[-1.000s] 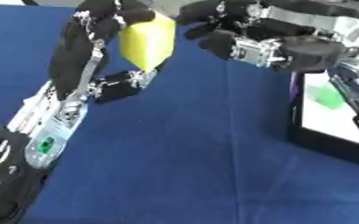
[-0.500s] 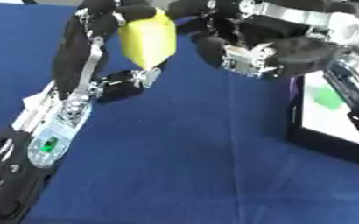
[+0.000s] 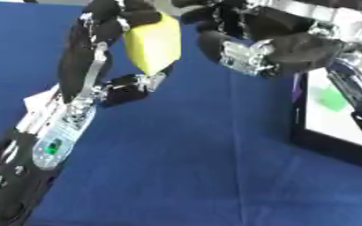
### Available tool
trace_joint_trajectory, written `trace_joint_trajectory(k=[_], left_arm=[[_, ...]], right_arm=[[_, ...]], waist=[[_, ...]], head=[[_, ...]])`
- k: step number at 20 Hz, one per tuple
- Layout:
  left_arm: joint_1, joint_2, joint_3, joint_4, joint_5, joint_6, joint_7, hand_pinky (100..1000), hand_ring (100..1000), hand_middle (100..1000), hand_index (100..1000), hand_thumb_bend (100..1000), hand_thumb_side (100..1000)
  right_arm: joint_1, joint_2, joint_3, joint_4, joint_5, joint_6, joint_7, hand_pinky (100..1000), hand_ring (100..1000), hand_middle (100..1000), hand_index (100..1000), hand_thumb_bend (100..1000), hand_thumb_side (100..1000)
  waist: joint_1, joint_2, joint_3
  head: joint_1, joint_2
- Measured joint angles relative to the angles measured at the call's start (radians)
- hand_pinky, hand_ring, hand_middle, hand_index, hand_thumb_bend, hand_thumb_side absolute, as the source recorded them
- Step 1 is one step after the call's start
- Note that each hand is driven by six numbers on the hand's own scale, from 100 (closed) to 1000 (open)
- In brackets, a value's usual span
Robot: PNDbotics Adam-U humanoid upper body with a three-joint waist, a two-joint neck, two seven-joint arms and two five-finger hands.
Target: Pick up the objects with one hand, pass them to the other hand, and then place them into the box on the other side of the table.
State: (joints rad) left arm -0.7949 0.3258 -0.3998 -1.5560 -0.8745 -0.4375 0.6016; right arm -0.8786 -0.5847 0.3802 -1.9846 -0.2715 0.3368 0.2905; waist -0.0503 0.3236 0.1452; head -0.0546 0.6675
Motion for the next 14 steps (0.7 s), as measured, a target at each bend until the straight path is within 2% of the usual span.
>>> trace_joint_trajectory(k=[3,6,10,14], left_arm=[[0.001,0.000,-0.005,0.000,-0.006,0.000,0.013,735,621,579,670,100,124],[0.001,0.000,-0.010,-0.002,-0.021,-0.005,0.028,732,621,579,671,100,126],[-0.006,0.000,-0.021,-0.002,-0.038,-0.017,0.044,735,623,582,673,100,134],[-0.011,0.001,-0.032,-0.001,-0.046,-0.027,0.054,737,636,592,681,100,121]], right_arm=[[0.000,0.000,-0.005,0.000,-0.004,0.006,-0.027,1000,1000,1000,1000,100,509],[0.000,0.000,-0.003,0.000,0.002,0.019,-0.017,1000,1000,1000,1000,100,538],[0.001,-0.001,0.004,0.000,0.012,0.032,0.059,1000,1000,1000,1000,100,601],[0.004,-0.002,0.004,0.000,0.010,0.027,0.155,1000,1000,1000,1000,100,598]], waist=[[0.001,0.000,-0.001],[0.003,0.000,-0.001],[0.003,0.000,0.000],[0.002,0.000,0.002]], head=[[-0.001,0.000],[-0.004,0.000],[-0.009,0.000],[-0.011,0.000]])
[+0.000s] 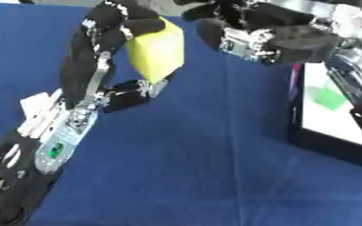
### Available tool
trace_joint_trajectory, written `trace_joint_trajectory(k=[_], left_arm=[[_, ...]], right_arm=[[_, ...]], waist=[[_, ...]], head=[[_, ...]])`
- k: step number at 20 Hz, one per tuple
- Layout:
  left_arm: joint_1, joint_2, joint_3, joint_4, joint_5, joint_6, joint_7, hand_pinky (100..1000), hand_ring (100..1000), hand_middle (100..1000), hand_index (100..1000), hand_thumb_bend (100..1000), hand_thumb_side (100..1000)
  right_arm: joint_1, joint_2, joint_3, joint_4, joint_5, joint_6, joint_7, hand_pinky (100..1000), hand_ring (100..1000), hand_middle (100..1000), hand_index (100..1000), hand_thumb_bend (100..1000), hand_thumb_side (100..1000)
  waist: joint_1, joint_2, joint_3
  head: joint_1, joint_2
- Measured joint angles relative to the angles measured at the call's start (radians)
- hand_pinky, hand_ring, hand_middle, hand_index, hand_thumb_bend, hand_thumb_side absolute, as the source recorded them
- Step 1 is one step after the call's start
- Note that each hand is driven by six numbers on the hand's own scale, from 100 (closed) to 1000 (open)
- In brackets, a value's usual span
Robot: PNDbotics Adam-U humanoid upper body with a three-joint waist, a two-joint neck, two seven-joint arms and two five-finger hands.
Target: Pick up the objects with one hand, pass them to the other hand, and then place them into the box on the other side of the table.
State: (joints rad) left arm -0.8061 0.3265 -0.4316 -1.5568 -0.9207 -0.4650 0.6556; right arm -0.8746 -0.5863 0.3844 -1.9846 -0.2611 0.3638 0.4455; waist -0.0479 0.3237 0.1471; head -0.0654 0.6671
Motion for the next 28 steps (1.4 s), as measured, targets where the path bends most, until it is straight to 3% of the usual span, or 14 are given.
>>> trace_joint_trajectory(k=[4,9,16,28], left_arm=[[-0.004,0.000,-0.013,0.001,-0.019,-0.015,0.011,740,642,600,687,100,114],[-0.005,0.000,-0.025,0.005,-0.042,-0.029,0.025,738,642,600,686,100,104],[-0.005,0.004,-0.056,0.006,-0.070,-0.030,0.024,735,640,599,686,100,100],[-0.007,0.004,-0.069,0.006,-0.105,-0.018,0.037,728,635,597,685,100,100]], right_arm=[[0.000,-0.001,-0.001,0.007,-0.008,-0.021,0.060,1000,1000,1000,1000,100,590],[-0.007,-0.005,-0.008,0.043,-0.006,-0.063,0.076,1000,1000,1000,1000,100,581],[-0.015,-0.005,-0.008,0.084,0.012,-0.089,0.043,1000,1000,1000,1000,100,536],[0.004,-0.005,-0.008,0.100,0.028,-0.096,0.002,1000,1000,1000,1000,100,546]], waist=[[-0.001,0.000,0.000],[-0.003,0.001,0.004],[-0.003,0.005,0.009],[-0.003,0.011,0.009]], head=[[-0.005,0.000],[-0.015,-0.001],[-0.026,-0.001],[-0.033,-0.001]])
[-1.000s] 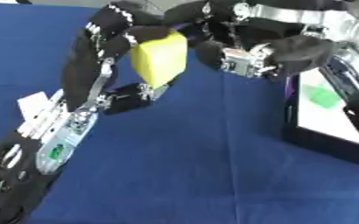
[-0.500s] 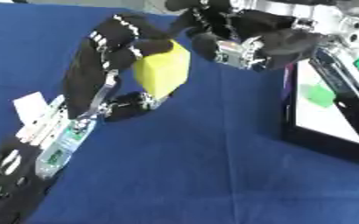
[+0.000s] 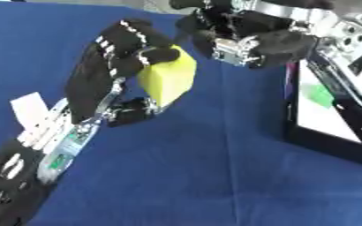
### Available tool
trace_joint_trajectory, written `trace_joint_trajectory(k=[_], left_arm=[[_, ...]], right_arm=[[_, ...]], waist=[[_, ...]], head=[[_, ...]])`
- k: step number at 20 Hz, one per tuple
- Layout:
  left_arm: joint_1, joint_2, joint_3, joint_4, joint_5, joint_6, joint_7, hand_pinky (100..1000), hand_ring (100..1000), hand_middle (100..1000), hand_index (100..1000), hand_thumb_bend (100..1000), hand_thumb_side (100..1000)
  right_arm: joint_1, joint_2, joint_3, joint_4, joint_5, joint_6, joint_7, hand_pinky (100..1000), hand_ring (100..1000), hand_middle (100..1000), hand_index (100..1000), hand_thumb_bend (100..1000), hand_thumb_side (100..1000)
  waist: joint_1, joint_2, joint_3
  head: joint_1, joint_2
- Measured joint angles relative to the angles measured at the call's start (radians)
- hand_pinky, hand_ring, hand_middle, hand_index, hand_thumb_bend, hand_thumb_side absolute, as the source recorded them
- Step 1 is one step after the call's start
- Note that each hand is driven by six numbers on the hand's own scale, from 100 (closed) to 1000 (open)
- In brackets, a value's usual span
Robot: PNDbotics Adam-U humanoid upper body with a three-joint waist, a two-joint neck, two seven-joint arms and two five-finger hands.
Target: Pick up the objects with one hand, pass them to the other hand, and then place them into the box on the other side of the table.
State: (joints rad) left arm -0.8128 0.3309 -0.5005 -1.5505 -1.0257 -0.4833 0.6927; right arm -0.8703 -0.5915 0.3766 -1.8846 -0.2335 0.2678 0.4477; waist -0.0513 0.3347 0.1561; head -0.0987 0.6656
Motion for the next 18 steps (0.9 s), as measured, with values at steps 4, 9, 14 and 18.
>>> trace_joint_trajectory(k=[4,9,14,18], left_arm=[[0.000,0.000,-0.003,0.001,-0.003,-0.001,0.004,727,634,597,686,100,100],[0.000,0.000,-0.006,0.006,-0.006,0.000,0.005,726,634,597,685,100,100],[-0.007,-0.001,-0.007,0.006,-0.018,0.002,0.007,723,633,596,683,100,100],[-0.009,-0.004,-0.012,0.005,-0.031,0.006,0.011,722,631,594,681,100,100]], right_arm=[[0.003,0.000,-0.006,0.005,-0.002,-0.002,-0.001,1000,1000,1000,1000,100,549],[0.008,-0.002,-0.007,0.005,-0.008,-0.003,0.009,1000,1000,1000,1000,100,595],[0.008,-0.002,-0.004,0.024,-0.031,-0.024,0.104,1000,1000,1000,1000,100,669],[0.008,-0.002,-0.005,0.057,-0.058,-0.054,0.181,1000,1000,1000,1000,100,643]], waist=[[0.000,0.000,-0.002],[0.000,0.001,-0.002],[0.001,0.003,0.000],[0.000,0.006,0.002]], head=[[0.000,0.000],[-0.001,0.000],[-0.007,0.000],[-0.010,0.000]])
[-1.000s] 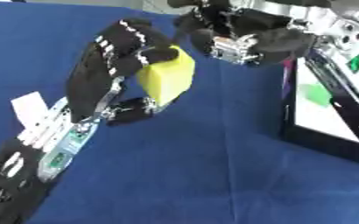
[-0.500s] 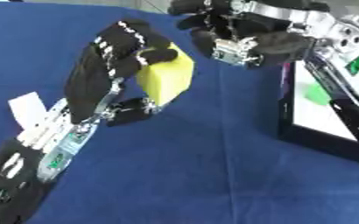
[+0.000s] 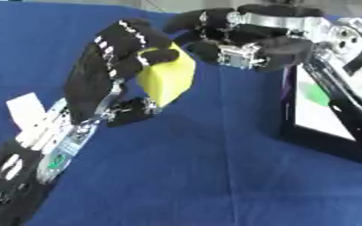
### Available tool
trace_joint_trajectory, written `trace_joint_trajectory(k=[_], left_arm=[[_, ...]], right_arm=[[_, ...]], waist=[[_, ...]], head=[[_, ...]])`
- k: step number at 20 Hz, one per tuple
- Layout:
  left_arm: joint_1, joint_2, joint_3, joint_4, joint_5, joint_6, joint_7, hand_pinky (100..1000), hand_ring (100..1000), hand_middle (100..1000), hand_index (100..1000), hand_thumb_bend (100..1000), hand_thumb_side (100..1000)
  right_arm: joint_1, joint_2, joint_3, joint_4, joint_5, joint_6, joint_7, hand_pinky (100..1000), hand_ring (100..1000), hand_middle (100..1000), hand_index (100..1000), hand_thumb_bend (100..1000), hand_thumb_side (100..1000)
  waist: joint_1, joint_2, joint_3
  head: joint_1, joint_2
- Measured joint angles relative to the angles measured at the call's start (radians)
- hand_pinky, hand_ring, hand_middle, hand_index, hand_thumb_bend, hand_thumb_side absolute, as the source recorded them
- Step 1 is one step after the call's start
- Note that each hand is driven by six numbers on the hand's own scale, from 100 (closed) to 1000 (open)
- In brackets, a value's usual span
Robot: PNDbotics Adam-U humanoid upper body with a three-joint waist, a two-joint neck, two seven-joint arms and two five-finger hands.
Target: Pick up the objects with one hand, pass them to the other hand, and then place them into the box on the other side of the table.
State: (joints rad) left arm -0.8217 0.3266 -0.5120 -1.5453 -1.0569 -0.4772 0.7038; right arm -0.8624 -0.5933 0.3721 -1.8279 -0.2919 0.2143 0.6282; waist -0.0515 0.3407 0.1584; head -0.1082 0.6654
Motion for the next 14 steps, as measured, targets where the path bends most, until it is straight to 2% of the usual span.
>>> trace_joint_trajectory(k=[4,14], left_arm=[[-0.002,-0.001,-0.001,-0.001,-0.008,0.005,0.005,722,629,592,679,100,100],[-0.008,-0.002,-0.010,-0.012,-0.030,0.008,0.009,718,625,589,675,100,100]], right_arm=[[-0.001,0.001,-0.001,0.020,-0.022,-0.027,0.028,1000,1000,1000,1000,100,614],[-0.002,0.010,-0.001,0.047,-0.022,-0.038,0.015,1000,1000,1000,1000,100,641]], waist=[[0.000,0.001,0.002],[-0.005,0.006,0.007]], head=[[-0.001,0.000],[-0.009,0.000]])
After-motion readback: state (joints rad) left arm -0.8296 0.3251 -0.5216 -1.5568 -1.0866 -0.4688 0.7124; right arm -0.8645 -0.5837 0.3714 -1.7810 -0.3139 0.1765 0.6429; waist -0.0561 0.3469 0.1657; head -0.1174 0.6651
